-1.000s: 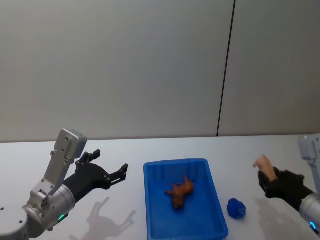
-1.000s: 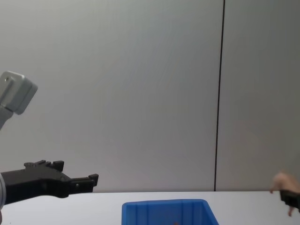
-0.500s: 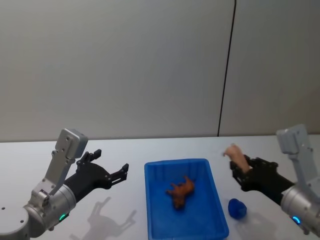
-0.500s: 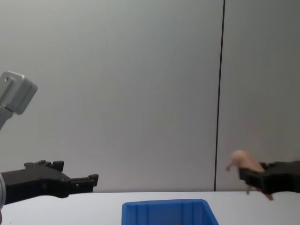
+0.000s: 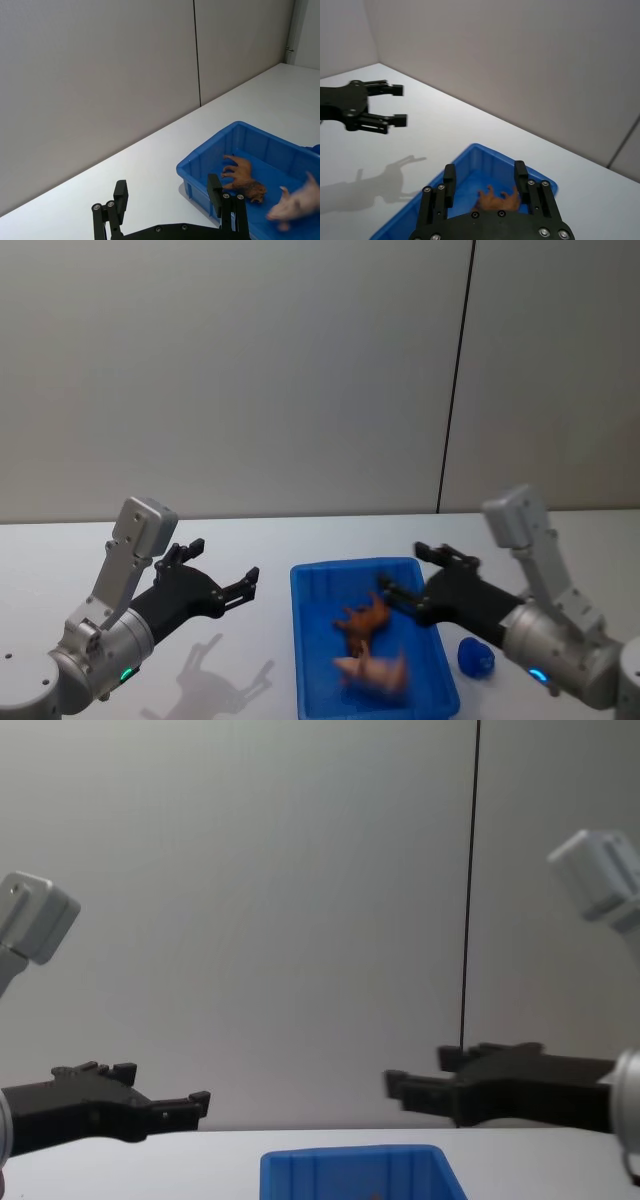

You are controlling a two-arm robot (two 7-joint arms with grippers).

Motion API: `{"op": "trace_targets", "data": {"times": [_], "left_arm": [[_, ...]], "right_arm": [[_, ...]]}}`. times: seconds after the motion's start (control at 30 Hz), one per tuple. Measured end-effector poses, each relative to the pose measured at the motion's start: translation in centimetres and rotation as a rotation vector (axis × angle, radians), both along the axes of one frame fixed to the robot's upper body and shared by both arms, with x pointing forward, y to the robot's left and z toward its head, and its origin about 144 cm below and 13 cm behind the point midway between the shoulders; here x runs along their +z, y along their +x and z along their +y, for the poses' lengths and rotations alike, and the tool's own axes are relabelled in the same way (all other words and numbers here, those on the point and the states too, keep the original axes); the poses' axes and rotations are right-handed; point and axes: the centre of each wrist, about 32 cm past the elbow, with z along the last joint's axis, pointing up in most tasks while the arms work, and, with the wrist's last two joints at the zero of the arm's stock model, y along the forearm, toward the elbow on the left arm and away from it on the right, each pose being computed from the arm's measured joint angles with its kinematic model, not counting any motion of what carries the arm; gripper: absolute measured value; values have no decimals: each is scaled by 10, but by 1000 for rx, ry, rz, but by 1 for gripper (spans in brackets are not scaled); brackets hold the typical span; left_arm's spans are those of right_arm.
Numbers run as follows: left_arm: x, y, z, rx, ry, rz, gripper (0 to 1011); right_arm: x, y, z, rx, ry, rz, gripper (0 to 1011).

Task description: Pick up the two dolls from the table and place them into the box.

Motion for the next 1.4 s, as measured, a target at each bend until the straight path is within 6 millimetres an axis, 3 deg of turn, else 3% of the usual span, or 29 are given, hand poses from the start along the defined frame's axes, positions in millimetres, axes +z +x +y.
{"op": "trace_targets", "data": {"times": [0.17, 0.43, 0.7, 1.4], "left_arm": [[0, 0, 0, 0, 0, 0, 1001], [0, 0, 0, 0, 0, 0, 1001], [0, 0, 0, 0, 0, 0, 1001], [0, 0, 0, 0, 0, 0, 1001]], "right_arm": [[0, 6, 12, 65, 3, -10, 824], [1, 11, 22, 120, 3, -26, 1001], [2, 9, 19, 91, 1, -36, 1000], [4, -16, -15, -113, -21, -18, 1001]]}}
